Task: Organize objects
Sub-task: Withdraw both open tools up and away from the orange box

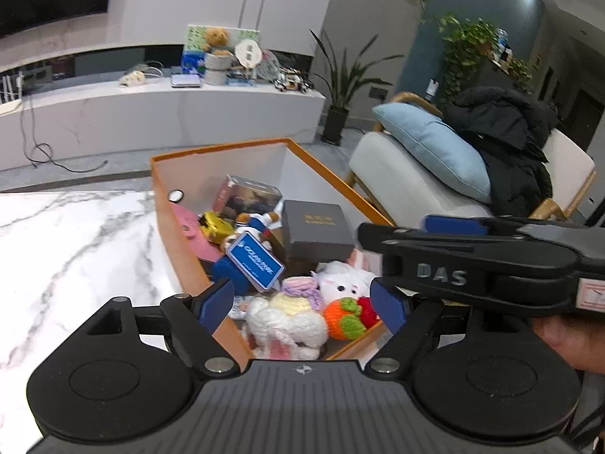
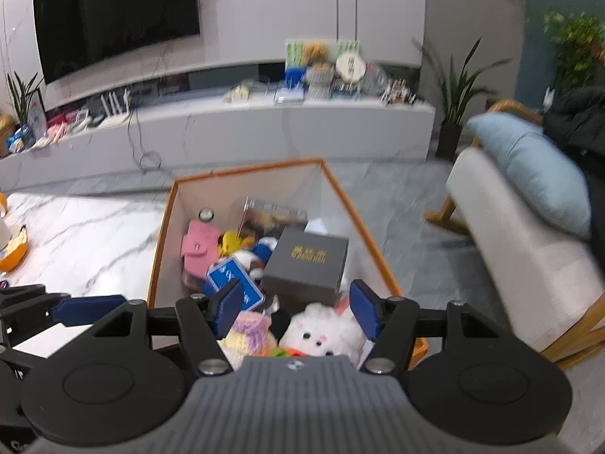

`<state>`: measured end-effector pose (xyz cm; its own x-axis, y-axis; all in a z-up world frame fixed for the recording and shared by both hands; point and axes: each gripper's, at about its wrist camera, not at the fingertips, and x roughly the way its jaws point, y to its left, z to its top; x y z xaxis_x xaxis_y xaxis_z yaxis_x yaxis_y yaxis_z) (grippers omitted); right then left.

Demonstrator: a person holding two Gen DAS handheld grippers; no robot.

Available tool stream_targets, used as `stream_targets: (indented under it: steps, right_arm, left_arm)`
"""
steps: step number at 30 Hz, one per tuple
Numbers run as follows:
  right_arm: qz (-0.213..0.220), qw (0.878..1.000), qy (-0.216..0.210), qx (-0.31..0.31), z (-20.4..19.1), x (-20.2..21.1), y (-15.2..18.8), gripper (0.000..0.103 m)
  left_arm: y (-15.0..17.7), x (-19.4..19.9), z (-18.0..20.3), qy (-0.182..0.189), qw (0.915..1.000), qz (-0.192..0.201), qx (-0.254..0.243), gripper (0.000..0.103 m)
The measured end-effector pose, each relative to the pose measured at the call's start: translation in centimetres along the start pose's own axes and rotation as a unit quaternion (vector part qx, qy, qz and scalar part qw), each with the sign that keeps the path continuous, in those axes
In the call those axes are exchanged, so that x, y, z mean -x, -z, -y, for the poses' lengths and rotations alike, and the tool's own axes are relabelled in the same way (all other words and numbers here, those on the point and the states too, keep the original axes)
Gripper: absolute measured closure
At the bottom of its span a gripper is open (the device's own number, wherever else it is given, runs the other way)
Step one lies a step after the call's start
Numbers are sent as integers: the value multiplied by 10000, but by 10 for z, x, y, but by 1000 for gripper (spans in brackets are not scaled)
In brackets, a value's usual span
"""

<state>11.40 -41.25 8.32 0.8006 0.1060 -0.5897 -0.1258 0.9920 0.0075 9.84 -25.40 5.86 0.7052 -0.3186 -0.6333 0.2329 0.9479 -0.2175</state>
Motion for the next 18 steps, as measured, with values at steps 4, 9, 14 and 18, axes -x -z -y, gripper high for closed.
stream_targets:
  steps: [4,9,14,18]
  right_arm:
    - [358,9990,250,87,-5,15,3,27]
    - [353,9991,209,-139,-3,24,10,23]
    - [112,9991,379,-179,-4,21,20,15]
    - [-45,9991,414,-117,-5,12,24,13]
  left_arm:
    - [2,2,-13,-263,9996,38,80,1]
    - [3,1,-27,-629,9979,-61,111,1]
    - [2,7,-32,-858,9962,-14,177,1]
    - [0,10,-34,-939,9954,-16,172,0]
